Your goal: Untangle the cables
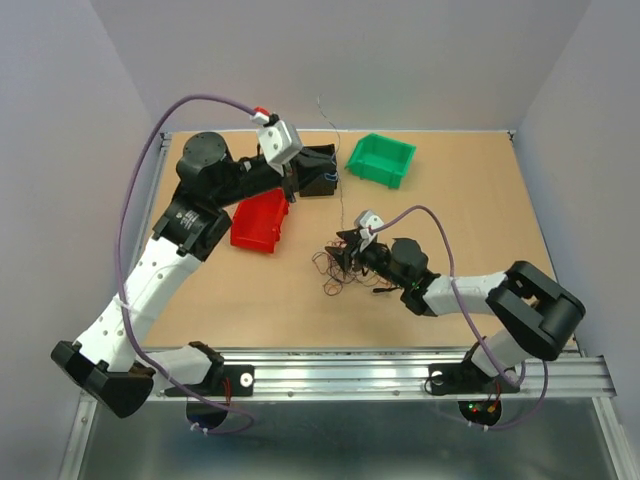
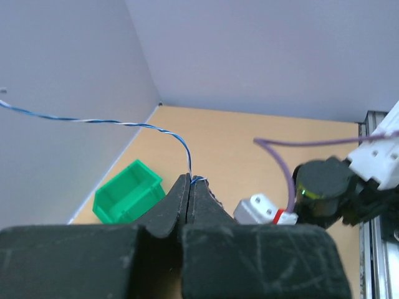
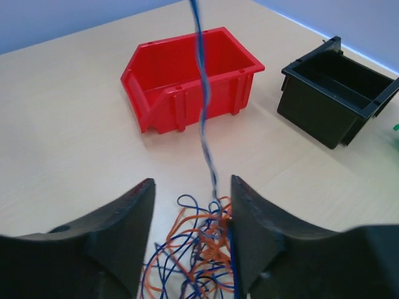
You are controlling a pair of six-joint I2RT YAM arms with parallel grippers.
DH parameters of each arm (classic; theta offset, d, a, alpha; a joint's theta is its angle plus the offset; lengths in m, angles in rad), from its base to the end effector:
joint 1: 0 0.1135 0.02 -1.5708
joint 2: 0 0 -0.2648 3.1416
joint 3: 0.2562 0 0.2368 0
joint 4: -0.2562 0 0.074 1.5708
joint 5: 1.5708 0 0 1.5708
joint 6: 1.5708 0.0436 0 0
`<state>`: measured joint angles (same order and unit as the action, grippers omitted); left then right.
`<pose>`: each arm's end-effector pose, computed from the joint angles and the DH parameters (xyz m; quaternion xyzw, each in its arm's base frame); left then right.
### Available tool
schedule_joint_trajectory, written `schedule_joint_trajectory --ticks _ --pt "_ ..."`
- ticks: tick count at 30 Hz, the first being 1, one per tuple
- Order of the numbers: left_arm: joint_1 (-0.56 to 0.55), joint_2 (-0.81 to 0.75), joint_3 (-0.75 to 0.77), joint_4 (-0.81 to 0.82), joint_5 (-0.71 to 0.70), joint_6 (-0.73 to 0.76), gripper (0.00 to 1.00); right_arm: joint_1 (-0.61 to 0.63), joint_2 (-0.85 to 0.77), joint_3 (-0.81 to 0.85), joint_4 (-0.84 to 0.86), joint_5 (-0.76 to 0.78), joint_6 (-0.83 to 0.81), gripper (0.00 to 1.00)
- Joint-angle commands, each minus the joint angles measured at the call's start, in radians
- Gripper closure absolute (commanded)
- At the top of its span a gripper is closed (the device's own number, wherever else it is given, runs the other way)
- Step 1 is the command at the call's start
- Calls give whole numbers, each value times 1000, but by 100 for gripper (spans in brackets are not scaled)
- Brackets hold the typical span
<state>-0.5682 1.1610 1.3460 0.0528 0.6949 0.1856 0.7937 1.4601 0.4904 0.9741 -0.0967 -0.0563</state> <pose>0.1814 -0.1490 0.4828 0.4628 0.4420 -0.3472 0.6855 0.1984 0.2077 0.2222 -0.3218 0.6279 0.2869 0.6480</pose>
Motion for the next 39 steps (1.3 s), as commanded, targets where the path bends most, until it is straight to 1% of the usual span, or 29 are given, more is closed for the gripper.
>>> schedule_joint_trajectory --ticks 1,4,5,7,8,10,11,12,13,14,15,17,18,20,21,22,23,26,28,30,36,39 --pt "-9 20 244 -11 -41 -52 100 6 94 57 195 29 10 50" --pt "-10 43 391 -45 -122 -60 100 7 158 51 221 26 53 55" --pt "-9 55 489 -48 -199 -61 100 6 173 45 236 46 79 56" --pt "-9 83 600 -51 -296 -61 100 6 210 5 264 72 116 57" --pt "-10 95 714 -76 -380 -43 100 6 233 -15 305 92 127 57" --pt "-9 118 819 -74 -455 -22 100 6 255 -44 351 92 144 57" --pt "-9 135 888 -70 -521 -12 100 6 261 -68 380 132 151 57" --pt "-10 138 906 -62 -544 0 100 6 266 -76 391 141 157 64" --pt "-10 138 912 -33 -564 8 100 7 267 -84 396 152 162 68" --pt "-9 135 901 -19 -604 17 100 7 258 -90 397 163 173 72" --pt "-10 131 891 5 -630 28 100 6 250 -110 399 187 179 82" --pt "-10 121 859 21 -679 49 100 7 217 -131 403 221 197 84" --pt "-9 117 848 41 -745 73 100 6 203 -162 403 282 208 84" --pt "-10 106 803 74 -825 97 100 6 168 -197 402 372 246 87" --pt "-9 103 786 90 -889 113 100 7 128 -216 403 458 257 87" --pt "-9 98 768 108 -899 126 100 6 109 -251 402 500 266 87" --pt "-10 92 733 108 -875 138 100 6 65 -265 400 559 280 89" --pt "-9 74 649 99 -813 152 100 4 0 -312 387 644 306 92" --pt "-10 74 610 116 -837 161 100 1 -62 -329 364 718 308 96" --pt "-7 80 565 130 -886 187 100 -4 -131 -342 289 780 319 99" --pt "-4 71 412 179 -877 216 100 -11 -274 -368 175 851 296 99" --pt "8 71 343 209 -916 222 100 -11 -334 -384 146 845 291 99"
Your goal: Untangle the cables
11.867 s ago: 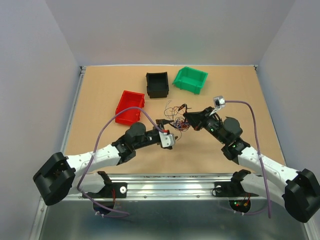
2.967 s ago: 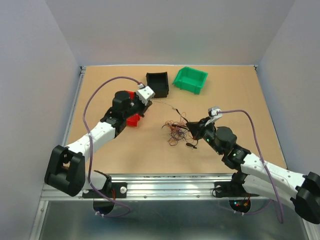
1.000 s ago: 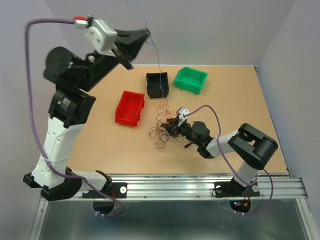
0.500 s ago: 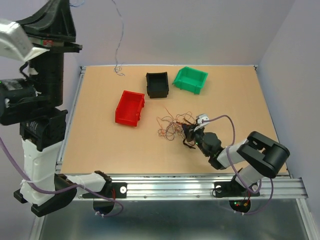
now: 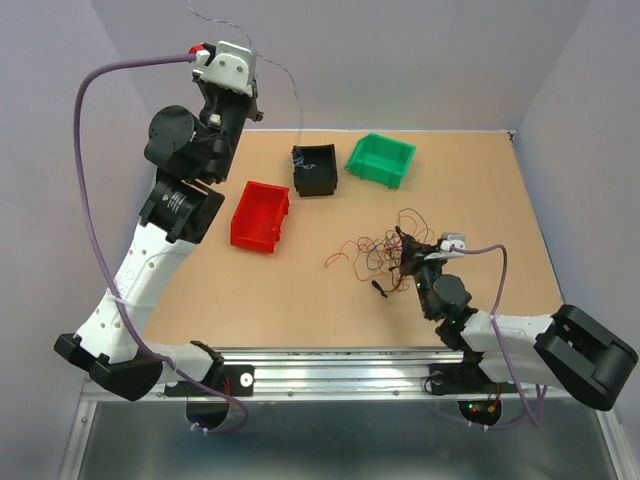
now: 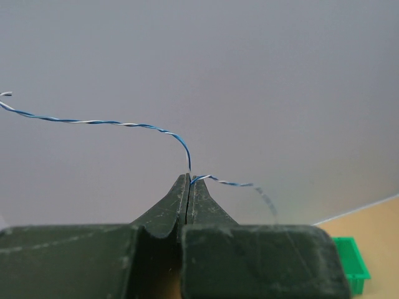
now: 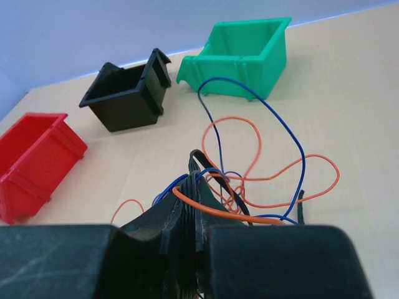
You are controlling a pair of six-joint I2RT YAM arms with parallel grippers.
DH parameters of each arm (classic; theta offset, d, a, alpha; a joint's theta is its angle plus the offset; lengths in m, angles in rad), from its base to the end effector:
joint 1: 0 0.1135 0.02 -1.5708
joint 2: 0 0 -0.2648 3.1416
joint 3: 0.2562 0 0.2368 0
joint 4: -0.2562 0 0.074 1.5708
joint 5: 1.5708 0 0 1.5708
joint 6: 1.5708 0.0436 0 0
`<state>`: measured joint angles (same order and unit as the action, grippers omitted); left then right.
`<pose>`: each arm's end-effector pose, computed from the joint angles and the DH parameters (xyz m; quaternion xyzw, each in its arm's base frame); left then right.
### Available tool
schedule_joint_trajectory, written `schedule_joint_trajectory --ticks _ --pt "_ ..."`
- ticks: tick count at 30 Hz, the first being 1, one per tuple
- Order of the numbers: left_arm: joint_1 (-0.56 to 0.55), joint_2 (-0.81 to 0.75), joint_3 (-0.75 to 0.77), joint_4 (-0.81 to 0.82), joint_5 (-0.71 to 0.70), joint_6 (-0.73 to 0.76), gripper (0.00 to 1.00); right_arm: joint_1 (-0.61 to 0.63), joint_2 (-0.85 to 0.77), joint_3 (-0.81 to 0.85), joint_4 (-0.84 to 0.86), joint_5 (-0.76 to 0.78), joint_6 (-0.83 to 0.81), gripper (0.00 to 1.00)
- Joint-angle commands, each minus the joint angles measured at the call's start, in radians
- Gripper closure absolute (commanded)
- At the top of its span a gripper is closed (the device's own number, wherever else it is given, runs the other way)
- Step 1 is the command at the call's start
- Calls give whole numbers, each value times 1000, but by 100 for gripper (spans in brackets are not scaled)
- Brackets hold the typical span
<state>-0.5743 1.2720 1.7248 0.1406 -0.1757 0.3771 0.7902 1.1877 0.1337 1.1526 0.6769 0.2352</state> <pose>0.1878 -0.1124 0.5861 0.1453 0.4512 -0.0456 0.8793 0.1558 0.1185 0.2002 0.0632 0.6765 0.1486 0.7185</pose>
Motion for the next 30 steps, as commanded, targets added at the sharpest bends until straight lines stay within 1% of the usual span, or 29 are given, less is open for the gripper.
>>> schedule_joint_trajectory --ticks 1,4,5,9,13,14,20,25,29,30 --pt "37 -42 -57 129 -44 28 100 -8 -75 -34 -36 69 3 99" --pt "86 -57 -139 149 -4 0 100 -6 -105 -48 -42 61 3 99" --pt "121 -66 -174 152 31 -24 100 -8 -114 -49 -48 59 0 99" --pt "200 -86 -251 159 110 -69 100 -8 -125 -51 -65 49 -5 99" --pt "220 -121 -356 180 150 -67 100 -8 -129 -54 -71 41 -5 99" --pt "223 -138 -407 188 154 -66 100 -8 -131 -55 -73 38 -5 99" --pt "237 -161 -569 221 137 -86 100 -8 -148 -65 -82 18 6 99" --pt "286 -146 -639 261 142 -106 100 -6 -158 -68 -86 9 3 99" --pt "333 -131 -715 307 171 -130 100 -8 -172 -77 -93 -2 7 99" --pt "350 -128 -726 313 203 -139 100 -8 -177 -78 -94 -5 7 100"
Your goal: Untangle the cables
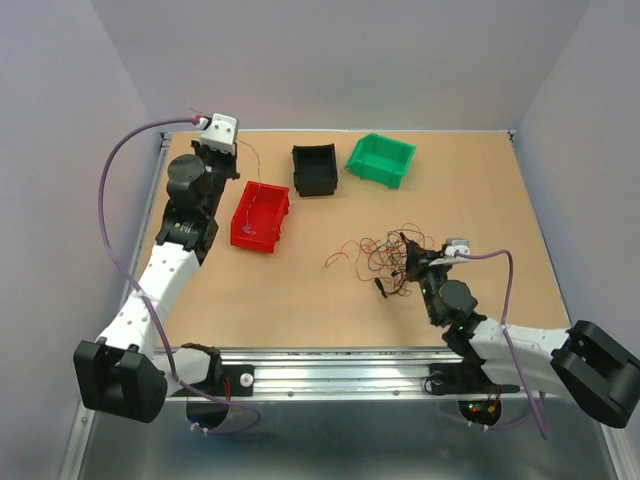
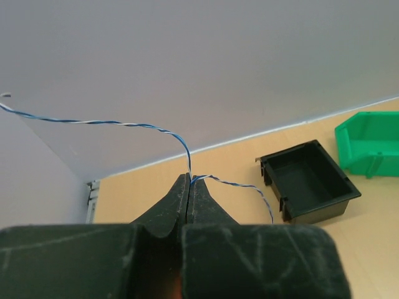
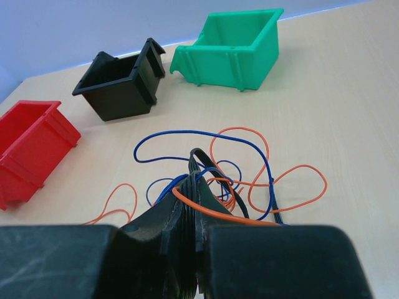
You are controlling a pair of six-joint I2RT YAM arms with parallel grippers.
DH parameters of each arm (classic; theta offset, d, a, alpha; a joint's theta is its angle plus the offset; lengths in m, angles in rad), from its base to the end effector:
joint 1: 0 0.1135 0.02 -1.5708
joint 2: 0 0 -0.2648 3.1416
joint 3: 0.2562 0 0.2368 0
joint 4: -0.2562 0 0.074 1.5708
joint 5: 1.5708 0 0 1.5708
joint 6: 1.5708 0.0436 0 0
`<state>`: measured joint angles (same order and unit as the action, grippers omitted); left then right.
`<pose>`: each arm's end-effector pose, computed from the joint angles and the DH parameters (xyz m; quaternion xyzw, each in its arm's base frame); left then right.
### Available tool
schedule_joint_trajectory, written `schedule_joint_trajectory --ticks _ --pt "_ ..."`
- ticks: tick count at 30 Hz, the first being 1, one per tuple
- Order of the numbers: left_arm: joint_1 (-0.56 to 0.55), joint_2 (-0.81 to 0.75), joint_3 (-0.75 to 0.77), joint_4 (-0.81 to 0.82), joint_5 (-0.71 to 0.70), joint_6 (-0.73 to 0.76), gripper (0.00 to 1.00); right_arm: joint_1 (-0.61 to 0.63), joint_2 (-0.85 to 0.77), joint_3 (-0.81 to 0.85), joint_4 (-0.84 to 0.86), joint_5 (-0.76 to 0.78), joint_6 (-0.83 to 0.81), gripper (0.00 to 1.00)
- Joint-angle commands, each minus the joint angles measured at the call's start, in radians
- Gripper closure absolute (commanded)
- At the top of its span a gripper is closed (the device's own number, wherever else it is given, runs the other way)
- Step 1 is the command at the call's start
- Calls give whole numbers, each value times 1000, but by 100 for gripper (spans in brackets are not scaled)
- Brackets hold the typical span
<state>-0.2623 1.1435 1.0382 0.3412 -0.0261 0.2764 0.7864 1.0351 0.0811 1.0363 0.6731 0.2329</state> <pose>0.2501 -0.0660 0.4176 0.1548 0.5993 0.0136 0.7853 0.1422 0.1040 0.1979 0.0590 0.6815 0.1435 0.7152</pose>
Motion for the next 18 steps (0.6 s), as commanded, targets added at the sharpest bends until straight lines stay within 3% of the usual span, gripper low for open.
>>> schedule_joint_trajectory --ticks 1,13,18 --pt "46 4 -49 122 61 -45 100 -3 -29 -26 22 -3 11 99" --pt "106 56 -132 122 173 -79 100 -4 -23 -24 14 -17 17 100" --pt "106 183 -52 -43 181 -72 100 -3 -14 -18 14 -26 25 99"
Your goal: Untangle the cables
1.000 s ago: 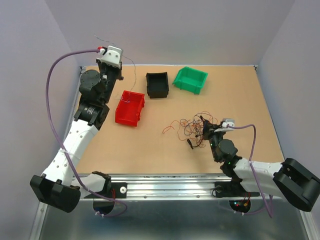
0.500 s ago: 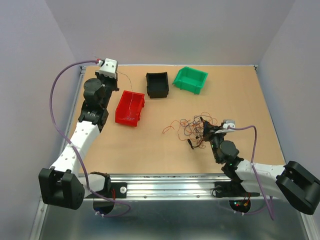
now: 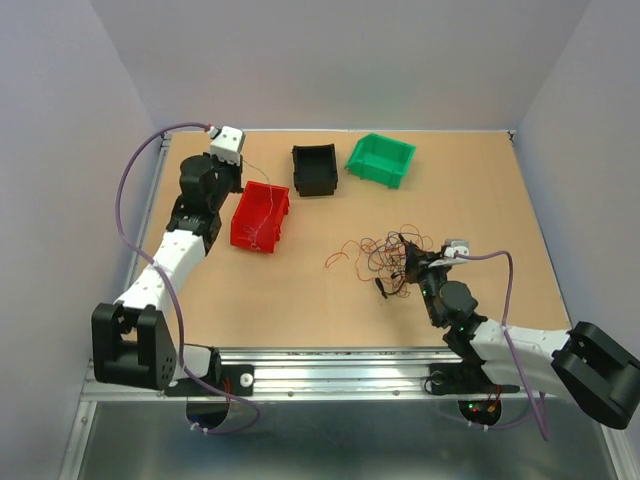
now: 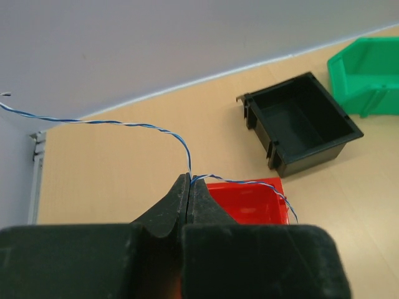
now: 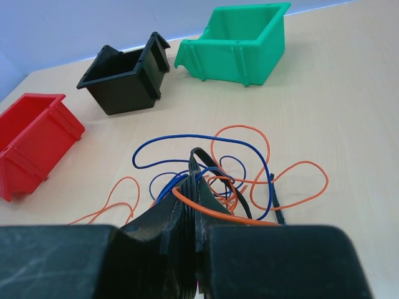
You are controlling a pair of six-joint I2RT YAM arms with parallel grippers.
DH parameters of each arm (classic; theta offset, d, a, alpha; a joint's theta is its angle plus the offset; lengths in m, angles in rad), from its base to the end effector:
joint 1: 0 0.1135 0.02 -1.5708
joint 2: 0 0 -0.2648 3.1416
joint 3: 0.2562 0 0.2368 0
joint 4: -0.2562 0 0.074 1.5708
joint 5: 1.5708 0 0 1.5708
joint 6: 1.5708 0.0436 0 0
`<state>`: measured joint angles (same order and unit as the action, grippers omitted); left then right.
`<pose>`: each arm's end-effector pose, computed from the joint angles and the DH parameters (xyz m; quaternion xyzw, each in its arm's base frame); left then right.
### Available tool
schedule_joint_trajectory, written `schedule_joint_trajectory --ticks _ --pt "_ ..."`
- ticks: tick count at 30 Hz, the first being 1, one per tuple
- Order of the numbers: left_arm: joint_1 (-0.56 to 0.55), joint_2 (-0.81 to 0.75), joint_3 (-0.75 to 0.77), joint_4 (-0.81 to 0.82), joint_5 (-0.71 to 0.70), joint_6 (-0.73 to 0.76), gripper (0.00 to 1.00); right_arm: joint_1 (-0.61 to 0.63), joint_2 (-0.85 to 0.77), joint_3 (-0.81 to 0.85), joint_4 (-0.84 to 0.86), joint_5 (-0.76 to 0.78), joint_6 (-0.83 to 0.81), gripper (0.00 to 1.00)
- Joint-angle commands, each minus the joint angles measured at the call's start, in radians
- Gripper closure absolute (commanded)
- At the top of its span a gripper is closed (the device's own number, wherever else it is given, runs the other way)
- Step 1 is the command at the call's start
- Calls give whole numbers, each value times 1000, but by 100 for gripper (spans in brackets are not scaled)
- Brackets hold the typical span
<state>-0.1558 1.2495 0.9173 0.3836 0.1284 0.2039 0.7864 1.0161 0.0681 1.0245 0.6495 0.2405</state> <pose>0.2852 -0.0505 0.3528 0.1687 0.6679 -0.0268 0.7244 0.1397 0.1026 0.1958 0.0518 0.6833 0.1526 0.7121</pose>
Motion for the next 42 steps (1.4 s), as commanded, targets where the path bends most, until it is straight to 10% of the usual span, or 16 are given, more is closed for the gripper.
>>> schedule_joint_trajectory --ticks 1,22,42 --pt "-1 97 78 -125 27 2 100 -4 7 -4 26 -4 19 99" --pt "-4 295 362 13 -228 -161 100 -4 96 41 26 -33 45 100" --pt "-51 171 -169 643 -506 49 100 -4 27 4 26 -36 46 99"
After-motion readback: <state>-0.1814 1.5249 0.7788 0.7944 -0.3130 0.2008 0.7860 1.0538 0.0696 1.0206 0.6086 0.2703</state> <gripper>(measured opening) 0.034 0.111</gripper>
